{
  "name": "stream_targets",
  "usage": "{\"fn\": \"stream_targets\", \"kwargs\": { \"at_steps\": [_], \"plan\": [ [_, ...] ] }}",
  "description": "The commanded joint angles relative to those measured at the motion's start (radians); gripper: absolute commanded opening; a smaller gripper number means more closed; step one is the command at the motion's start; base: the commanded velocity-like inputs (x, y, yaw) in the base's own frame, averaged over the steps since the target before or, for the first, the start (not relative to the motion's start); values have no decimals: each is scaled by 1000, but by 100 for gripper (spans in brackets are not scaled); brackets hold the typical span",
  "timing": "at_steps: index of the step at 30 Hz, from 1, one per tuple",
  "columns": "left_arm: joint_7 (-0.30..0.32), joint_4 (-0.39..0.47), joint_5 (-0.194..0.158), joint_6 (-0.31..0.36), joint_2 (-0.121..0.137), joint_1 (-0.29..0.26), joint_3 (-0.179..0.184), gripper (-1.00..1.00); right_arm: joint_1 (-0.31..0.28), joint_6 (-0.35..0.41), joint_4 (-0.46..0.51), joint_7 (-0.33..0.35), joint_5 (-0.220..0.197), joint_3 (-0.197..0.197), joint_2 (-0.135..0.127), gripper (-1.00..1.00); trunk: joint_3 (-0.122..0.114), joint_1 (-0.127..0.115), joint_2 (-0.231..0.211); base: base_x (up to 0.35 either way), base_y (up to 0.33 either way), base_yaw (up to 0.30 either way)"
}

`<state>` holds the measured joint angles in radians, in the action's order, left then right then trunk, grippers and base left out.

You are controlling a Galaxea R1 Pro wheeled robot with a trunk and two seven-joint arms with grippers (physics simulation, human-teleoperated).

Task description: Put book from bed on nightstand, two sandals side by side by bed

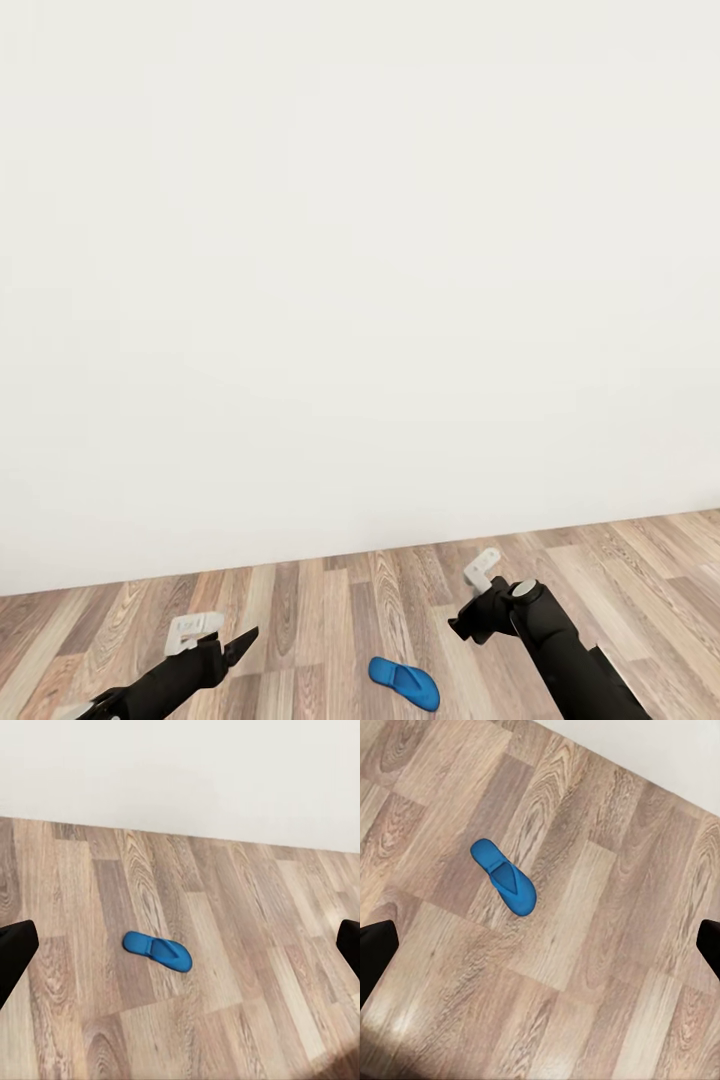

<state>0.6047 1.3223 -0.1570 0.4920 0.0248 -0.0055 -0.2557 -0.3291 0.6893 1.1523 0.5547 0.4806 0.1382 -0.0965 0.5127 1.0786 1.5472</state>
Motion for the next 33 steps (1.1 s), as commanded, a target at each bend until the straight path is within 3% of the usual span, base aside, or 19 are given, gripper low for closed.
{"fn": "stream_targets", "kwargs": {
  "at_steps": [1,14,33],
  "plan": [
    [2,0,-7,8,0,-1,-1,100,-1,2,2,8,10,1,0,100,4,4,8,0,0,0],
    [1,0,-7,7,0,-1,-2,100,-1,4,4,10,13,1,3,100,7,8,15,0,0,0],
    [0,0,-7,8,-2,-1,-1,100,-1,4,6,9,16,6,6,100,67,81,148,0,0,0]
  ]
}}
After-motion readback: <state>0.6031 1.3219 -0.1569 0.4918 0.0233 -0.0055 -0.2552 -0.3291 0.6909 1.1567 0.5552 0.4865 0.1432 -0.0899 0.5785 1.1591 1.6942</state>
